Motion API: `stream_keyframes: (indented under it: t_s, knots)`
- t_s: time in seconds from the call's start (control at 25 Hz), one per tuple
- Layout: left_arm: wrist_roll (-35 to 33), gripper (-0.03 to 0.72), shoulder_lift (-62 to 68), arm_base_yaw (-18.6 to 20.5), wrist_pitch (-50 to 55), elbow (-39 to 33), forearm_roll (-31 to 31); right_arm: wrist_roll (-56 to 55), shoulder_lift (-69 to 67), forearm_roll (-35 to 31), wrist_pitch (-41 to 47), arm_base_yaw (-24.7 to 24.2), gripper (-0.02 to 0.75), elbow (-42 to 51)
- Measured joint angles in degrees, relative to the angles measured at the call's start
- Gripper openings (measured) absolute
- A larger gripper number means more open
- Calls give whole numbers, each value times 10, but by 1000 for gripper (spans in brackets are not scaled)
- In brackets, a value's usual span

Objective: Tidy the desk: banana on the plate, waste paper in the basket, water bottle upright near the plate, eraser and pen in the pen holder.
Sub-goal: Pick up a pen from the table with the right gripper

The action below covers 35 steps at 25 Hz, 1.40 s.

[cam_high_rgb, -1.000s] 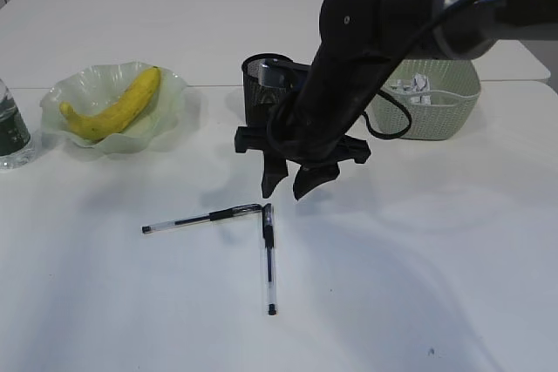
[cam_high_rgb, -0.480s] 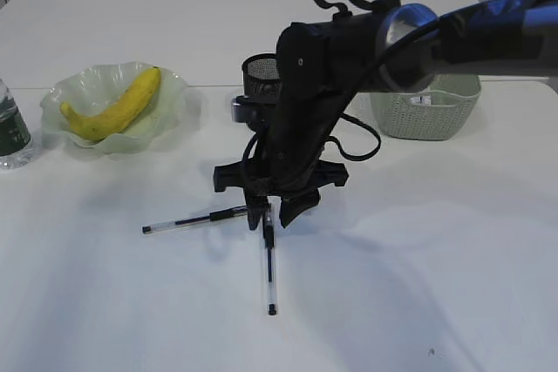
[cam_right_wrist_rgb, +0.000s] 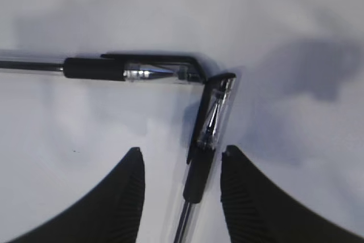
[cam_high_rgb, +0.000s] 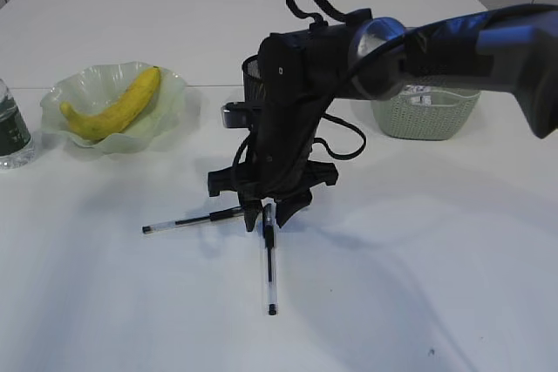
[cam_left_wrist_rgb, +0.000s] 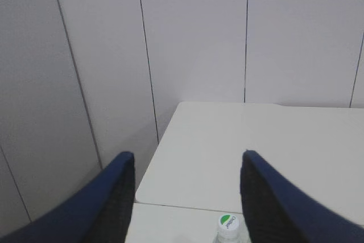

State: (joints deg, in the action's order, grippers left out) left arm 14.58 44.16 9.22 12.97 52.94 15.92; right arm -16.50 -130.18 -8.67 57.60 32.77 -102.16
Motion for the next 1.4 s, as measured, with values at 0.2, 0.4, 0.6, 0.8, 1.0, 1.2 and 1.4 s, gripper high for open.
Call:
stream_keyframes:
  t_s: [0.2, 0.4, 0.6, 0.8, 1.0, 1.2, 1.4]
  knots:
    - [0, 412, 0, 0, 0, 0, 0, -7, -8, 17, 2, 0, 334, -1]
    - [0, 410, 0, 0, 0, 0, 0, -12, -8, 34, 2, 0, 334, -1]
    - [0, 410, 0, 0, 0, 0, 0, -14, -10, 37, 2, 0, 334, -1]
    - [0, 410, 0, 0, 0, 0, 0, -15, -20, 33, 2, 0, 334, -1]
    - [0, 409, 0, 0, 0, 0, 0, -16, -20, 36, 2, 0, 334, -11]
    - [0, 403, 0, 0, 1, 0, 0, -16, -20, 44, 2, 0, 334, -12]
    - [0, 398, 0, 0, 1, 0, 0, -16, -20, 52, 2, 0, 334, -12]
